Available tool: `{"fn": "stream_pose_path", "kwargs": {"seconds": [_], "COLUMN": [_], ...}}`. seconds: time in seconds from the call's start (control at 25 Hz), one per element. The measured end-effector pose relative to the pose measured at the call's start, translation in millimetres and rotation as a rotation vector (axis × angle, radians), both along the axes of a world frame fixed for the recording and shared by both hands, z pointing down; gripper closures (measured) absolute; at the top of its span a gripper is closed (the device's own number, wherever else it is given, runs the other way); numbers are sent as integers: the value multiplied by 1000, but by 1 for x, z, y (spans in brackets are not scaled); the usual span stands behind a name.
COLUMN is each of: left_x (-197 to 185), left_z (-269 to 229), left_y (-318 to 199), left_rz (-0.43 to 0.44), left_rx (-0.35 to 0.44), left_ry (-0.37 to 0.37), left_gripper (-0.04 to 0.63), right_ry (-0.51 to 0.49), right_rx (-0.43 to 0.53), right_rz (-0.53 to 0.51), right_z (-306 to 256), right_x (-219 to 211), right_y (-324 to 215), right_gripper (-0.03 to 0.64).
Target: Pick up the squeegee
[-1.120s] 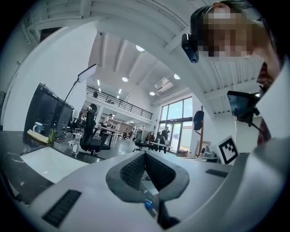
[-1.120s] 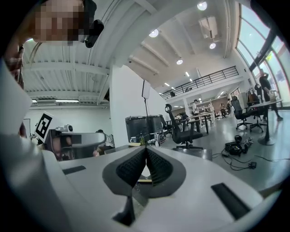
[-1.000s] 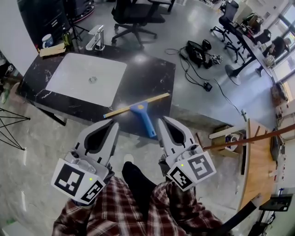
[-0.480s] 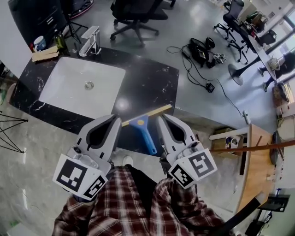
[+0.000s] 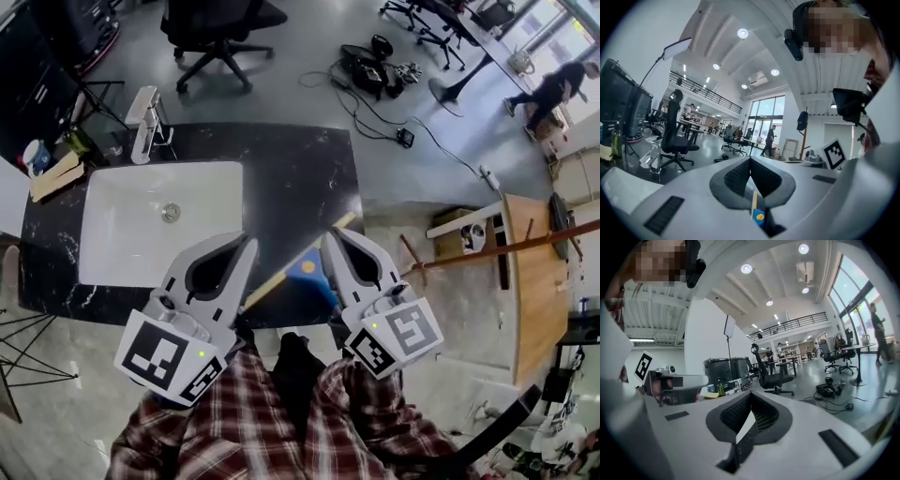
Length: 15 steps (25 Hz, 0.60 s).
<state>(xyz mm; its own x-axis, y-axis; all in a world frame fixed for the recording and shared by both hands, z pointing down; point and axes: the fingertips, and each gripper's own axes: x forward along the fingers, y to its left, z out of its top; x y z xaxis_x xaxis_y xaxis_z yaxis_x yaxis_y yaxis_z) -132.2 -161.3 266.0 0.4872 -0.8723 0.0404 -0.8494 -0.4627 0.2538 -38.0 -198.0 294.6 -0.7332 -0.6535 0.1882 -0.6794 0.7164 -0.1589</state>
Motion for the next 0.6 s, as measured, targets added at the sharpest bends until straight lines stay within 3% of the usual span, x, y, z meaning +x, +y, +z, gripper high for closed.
{"fn": "stream_pose_path", "kwargs": {"seconds": [0.28,0.6], "left_x": [-1,7], "left_z": [7,16], "left_y": [-6,-9], "left_rz": [201,304], "left_rx": [-21,-53], "left_ry": [-7,25], "left_gripper": [586,586], "right_ry": [26,79], "right_rx": [-22,-59], "right_rz": [188,288], "right_z": [12,20], "right_x": [-1,16], "right_y": [6,14], "right_gripper": [604,604]}}
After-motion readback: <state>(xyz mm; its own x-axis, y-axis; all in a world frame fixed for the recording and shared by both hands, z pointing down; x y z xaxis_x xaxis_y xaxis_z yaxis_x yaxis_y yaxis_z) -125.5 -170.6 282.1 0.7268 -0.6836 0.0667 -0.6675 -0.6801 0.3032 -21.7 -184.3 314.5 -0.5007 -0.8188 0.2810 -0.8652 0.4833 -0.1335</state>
